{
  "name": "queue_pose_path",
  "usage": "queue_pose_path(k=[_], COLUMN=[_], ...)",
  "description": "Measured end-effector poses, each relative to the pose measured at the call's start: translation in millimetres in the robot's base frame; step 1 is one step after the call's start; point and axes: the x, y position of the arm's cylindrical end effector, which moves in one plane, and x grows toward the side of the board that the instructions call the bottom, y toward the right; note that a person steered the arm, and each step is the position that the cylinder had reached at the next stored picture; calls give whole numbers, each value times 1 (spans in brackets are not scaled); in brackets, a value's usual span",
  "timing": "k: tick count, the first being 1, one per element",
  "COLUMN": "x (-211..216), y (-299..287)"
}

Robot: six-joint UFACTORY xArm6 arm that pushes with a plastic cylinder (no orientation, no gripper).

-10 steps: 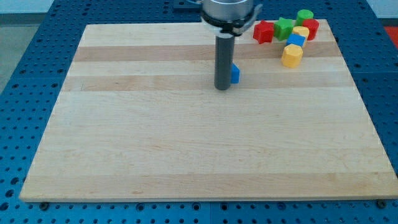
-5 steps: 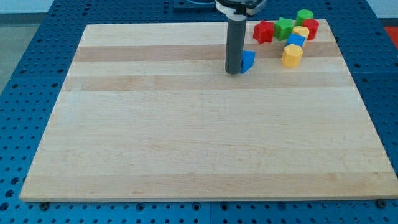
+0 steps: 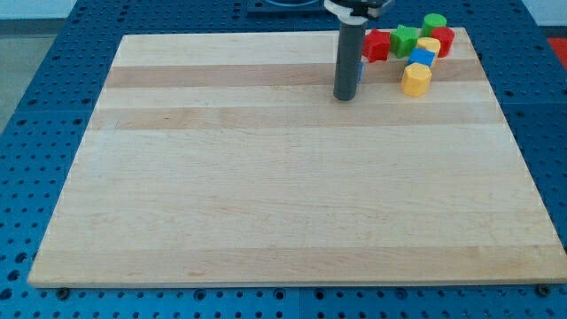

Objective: Place the blue triangle vertically below the red star

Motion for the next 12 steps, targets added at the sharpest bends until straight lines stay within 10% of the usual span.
queue_pose_path(k=[12], x=[-57], y=[26])
